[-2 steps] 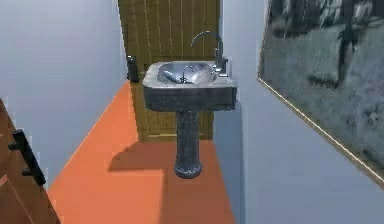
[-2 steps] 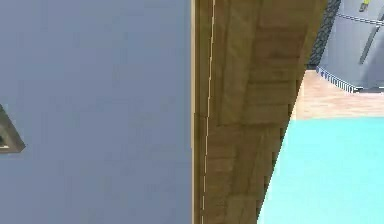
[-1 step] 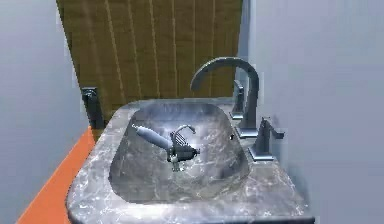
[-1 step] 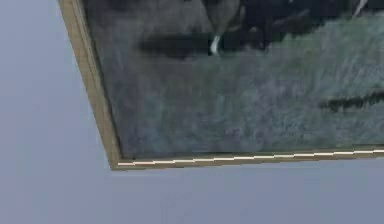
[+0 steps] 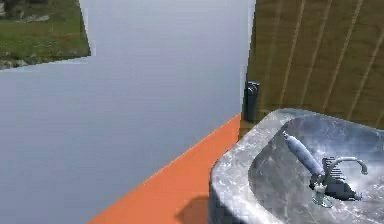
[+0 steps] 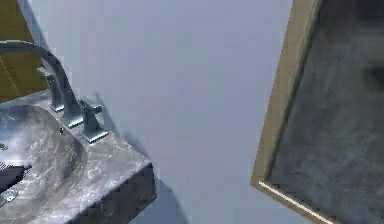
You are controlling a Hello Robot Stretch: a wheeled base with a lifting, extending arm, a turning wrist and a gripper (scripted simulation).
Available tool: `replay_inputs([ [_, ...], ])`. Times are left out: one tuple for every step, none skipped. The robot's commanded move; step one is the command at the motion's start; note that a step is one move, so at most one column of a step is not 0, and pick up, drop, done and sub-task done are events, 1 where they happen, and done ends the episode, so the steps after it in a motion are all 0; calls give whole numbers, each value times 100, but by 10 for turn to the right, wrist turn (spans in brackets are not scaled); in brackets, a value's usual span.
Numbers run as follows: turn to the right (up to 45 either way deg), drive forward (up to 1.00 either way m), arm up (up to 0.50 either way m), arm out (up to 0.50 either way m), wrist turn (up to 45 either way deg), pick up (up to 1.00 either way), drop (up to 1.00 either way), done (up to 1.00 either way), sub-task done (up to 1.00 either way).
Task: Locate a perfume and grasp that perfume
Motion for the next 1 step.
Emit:
replay_inputs([
  [-450,0,0,0,0,0,0,0,0],
])
